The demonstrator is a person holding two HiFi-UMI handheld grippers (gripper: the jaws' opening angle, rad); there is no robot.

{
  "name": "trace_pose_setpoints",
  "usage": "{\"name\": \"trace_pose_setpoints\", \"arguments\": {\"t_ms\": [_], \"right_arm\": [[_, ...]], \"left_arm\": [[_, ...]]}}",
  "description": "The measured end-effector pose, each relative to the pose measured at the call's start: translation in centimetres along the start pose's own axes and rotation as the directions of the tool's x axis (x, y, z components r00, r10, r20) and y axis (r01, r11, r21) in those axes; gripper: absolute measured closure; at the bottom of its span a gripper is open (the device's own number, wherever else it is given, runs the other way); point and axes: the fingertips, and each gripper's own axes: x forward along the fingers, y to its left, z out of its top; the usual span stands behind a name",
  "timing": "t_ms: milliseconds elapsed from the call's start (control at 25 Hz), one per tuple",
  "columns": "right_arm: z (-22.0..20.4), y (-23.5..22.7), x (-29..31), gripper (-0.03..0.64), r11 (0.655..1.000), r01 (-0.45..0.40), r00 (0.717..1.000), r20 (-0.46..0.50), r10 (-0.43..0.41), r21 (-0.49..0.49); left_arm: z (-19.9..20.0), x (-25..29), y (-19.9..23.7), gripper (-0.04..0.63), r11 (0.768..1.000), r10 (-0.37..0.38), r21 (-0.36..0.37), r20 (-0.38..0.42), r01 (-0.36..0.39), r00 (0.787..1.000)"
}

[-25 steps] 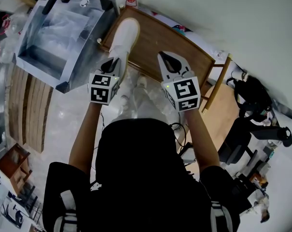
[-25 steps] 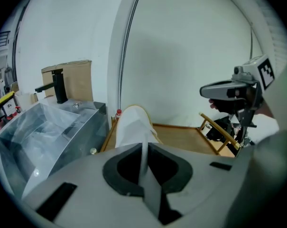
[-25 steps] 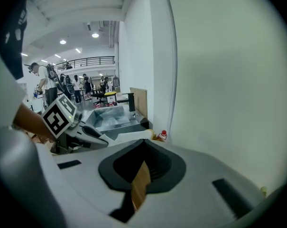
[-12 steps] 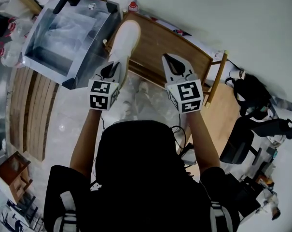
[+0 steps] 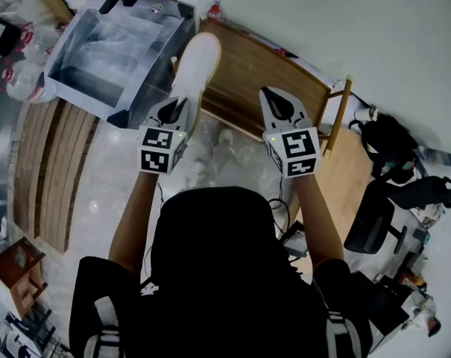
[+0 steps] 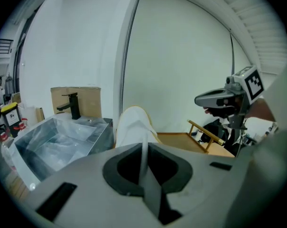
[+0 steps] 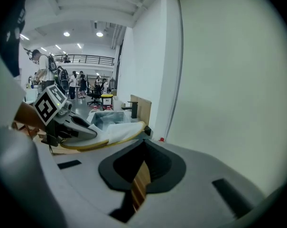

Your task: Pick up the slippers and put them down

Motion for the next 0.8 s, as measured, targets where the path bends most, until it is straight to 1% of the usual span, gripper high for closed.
{"name": "trace_pose_setpoints", "arguments": {"t_ms": [160, 360, 520, 800], "right_arm": [[0.2, 1.4, -0.6, 0.617, 1.000, 0.002, 1.000, 0.004, -0.002, -0.019], [-0.5, 2.3, -0.8, 0.617, 1.000, -0.001, 1.000, -0.013, 0.001, -0.018], [-1.4, 2.2, -0.9, 0.617, 1.000, 0.010, 1.000, -0.023, -0.010, -0.001], [-3.5, 1.0, -2.5, 0.617, 0.998, 0.055, 0.997, -0.050, -0.053, 0.044]], "left_arm": [[-0.3, -1.4, 0.3, 0.574, 1.000, 0.001, -0.005, 0.018, -0.001, 1.000], [-0.7, -2.4, -0.2, 0.574, 1.000, -0.017, 0.002, 0.006, 0.017, 1.000], [-0.8, -1.9, -0.5, 0.575, 0.999, -0.031, 0.022, 0.016, 0.031, 0.999], [-0.7, -0.3, -2.7, 0.574, 0.995, -0.086, 0.046, -0.002, 0.086, 0.996]]}}
